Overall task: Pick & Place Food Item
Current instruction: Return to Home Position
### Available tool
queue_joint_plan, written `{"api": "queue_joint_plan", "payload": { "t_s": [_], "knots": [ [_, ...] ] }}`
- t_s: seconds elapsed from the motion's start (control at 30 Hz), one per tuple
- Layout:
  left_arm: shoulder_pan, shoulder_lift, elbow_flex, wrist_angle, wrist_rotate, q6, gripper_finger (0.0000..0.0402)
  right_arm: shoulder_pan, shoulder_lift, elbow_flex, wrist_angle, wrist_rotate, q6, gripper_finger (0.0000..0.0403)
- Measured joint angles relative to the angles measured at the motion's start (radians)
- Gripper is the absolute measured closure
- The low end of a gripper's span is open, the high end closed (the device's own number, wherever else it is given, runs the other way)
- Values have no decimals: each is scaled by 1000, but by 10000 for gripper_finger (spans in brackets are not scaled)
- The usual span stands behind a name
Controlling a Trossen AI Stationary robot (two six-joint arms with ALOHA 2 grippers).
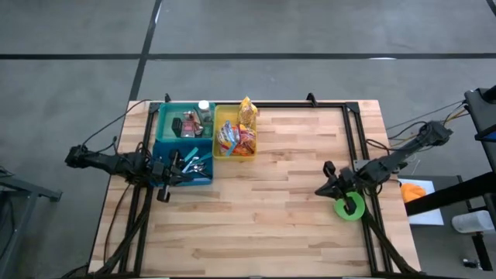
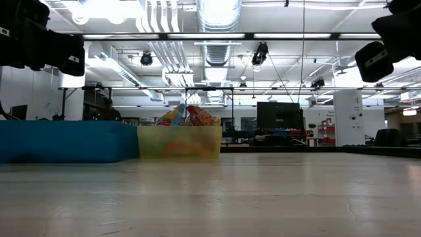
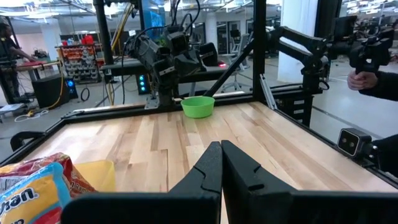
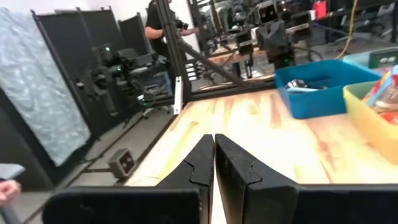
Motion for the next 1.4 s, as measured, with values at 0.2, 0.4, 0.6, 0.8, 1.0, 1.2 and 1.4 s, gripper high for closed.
{"api": "queue_joint_plan", "payload": {
  "t_s": [0.2,0.4,0.6,0.8,1.0,1.2,1.4],
  "knots": [
    [0,0,0,-1,0,0,401,0,-160,0,-145,-48,67,390],
    [0,0,0,-2,0,-3,401,0,-316,0,-200,-48,35,390],
    [0,0,0,-2,0,-2,401,0,-416,2,-257,-56,30,390],
    [0,7,0,-3,0,-2,401,0,-415,0,-298,-67,85,390],
    [0,6,0,-3,0,-2,401,0,-406,0,-303,-80,97,390],
    [0,6,0,-3,0,-2,401,0,-402,0,-311,-78,97,390],
    [0,6,0,-3,0,0,401,0,-402,0,-313,-77,97,390]
  ]
}}
